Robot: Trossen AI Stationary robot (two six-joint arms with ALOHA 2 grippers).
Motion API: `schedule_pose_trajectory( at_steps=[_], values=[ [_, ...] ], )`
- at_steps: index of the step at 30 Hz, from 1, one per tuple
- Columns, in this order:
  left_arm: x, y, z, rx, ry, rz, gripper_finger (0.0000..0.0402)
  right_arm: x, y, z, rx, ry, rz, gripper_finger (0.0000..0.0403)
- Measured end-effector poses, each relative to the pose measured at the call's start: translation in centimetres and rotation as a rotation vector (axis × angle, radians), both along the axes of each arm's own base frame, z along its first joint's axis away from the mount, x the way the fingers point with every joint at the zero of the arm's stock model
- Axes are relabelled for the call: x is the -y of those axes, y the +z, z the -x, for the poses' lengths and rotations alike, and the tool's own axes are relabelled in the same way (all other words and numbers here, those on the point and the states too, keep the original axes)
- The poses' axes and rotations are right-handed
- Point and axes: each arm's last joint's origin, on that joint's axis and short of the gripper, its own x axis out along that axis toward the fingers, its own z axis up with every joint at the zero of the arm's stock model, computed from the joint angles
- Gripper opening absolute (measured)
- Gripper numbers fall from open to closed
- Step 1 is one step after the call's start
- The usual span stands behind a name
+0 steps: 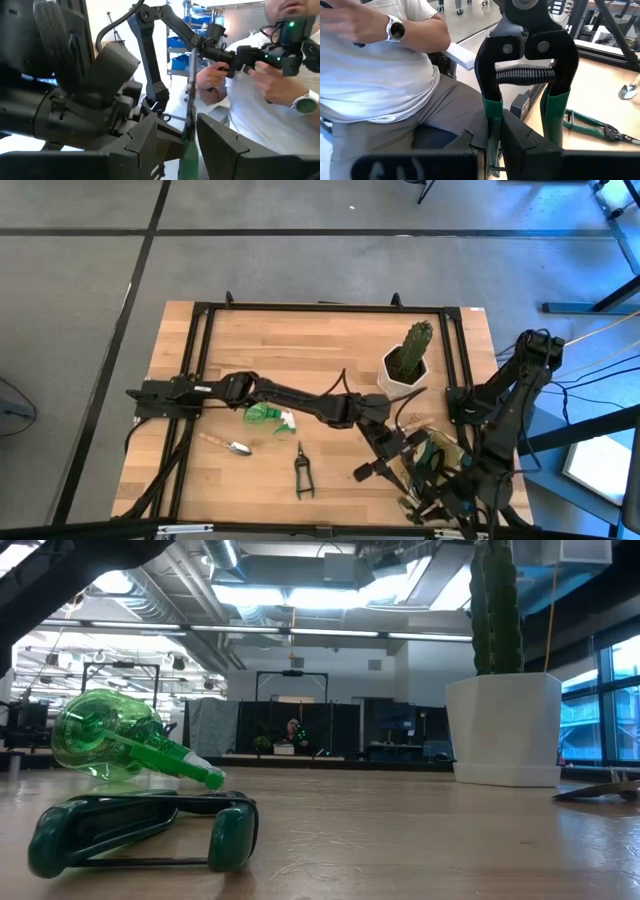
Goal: Pick & Place Garden tools in Gardening bag
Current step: Put the top grafting pruner into the side pocket of the white bag
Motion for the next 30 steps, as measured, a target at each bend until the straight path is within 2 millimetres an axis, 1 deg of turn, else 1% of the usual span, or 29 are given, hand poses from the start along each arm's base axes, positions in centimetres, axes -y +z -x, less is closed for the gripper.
schedule_pose_trajectory(
  at_steps=[3, 7, 10, 17, 21, 25, 30],
  values=[
    [0.1, 0.0, 0.1, -0.020, -0.025, 0.010, 0.0146, 0.3, -0.1, -0.5, -0.005, -0.019, 0.007, 0.0026],
    [1.1, -0.3, 0.3, -0.046, -0.046, 0.001, 0.0159, 0.9, 0.1, -1.1, -0.008, -0.045, 0.009, 0.0026],
    [1.4, -0.7, 0.4, -0.063, -0.042, -0.036, 0.0165, 1.1, 0.3, -1.1, -0.018, -0.034, 0.002, 0.0026],
    [1.4, -1.2, 0.4, -0.060, -0.016, -0.078, 0.0162, 1.1, 0.3, -1.1, -0.033, -0.053, -0.021, 0.0026],
    [1.7, -1.6, 0.4, -0.052, 0.023, -0.126, 0.0157, 1.1, 0.2, -1.1, -0.051, -0.069, -0.036, 0.0026],
    [2.4, -1.4, 0.8, -0.049, 0.077, -0.198, 0.0155, 1.2, 0.1, -1.1, -0.058, -0.085, -0.037, 0.0026],
    [2.6, -1.0, 1.0, -0.046, 0.072, -0.201, 0.0156, 1.3, 0.1, -1.2, -0.050, -0.096, -0.032, 0.0026]
  ],
)
